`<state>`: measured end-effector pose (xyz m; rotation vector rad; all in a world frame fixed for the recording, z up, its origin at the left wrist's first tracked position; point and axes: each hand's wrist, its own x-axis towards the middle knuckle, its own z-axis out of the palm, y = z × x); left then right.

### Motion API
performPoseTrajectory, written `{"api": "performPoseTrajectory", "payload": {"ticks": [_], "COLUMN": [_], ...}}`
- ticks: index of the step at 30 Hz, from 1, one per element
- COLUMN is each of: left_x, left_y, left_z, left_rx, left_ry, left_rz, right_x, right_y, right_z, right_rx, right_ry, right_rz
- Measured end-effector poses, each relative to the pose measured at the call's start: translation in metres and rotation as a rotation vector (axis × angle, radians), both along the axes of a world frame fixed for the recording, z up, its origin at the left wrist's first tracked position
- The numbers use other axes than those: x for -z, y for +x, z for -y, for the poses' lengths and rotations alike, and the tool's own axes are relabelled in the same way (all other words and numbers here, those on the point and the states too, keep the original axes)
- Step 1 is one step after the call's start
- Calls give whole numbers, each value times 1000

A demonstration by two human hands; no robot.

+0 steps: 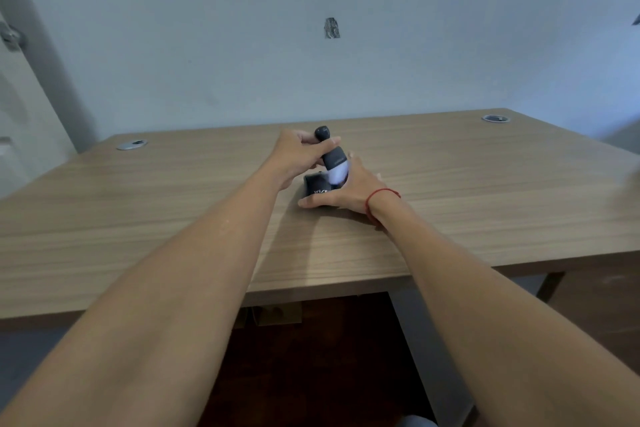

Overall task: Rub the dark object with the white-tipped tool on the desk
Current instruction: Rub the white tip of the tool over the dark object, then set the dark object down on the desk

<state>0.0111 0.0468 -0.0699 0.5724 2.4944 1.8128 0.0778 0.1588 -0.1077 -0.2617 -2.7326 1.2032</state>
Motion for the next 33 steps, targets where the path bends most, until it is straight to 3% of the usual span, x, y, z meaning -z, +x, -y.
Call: {"api": "performPoseTrajectory", "payload": {"ticks": [2, 5, 9, 14, 19, 25, 27, 31, 33], "left_x": [3, 6, 6, 5, 12, 18, 19, 20, 25], "left_y": [1, -2, 2, -8, 3, -1, 0, 5, 4], "left_z": [0, -2, -2, 10, 20, 30, 33, 36, 39], "left_rx": [21, -130, -25, -325, -312, -354, -319, -323, -312], "left_ry": [6, 75, 67, -120, 42, -295, -269, -14, -51], "left_rz": [42, -46, 31, -296, -305, -330, -355, -304, -285], "right_x": [1, -1, -1, 1, 3, 5, 5, 6, 6], "right_y": [-4, 3, 5, 2, -1, 1, 1, -1, -1], "right_z": [-1, -3, -5, -4, -3, -1, -2, -2, -2], "right_rx": [5, -6, -9, -2, -36, -25, -16, -16, -25], "right_ry": [17, -11, -12, -18, 27, 35, 42, 43, 47], "right_rz": [8, 46, 51, 43, 10, 4, 0, -12, -20]}}
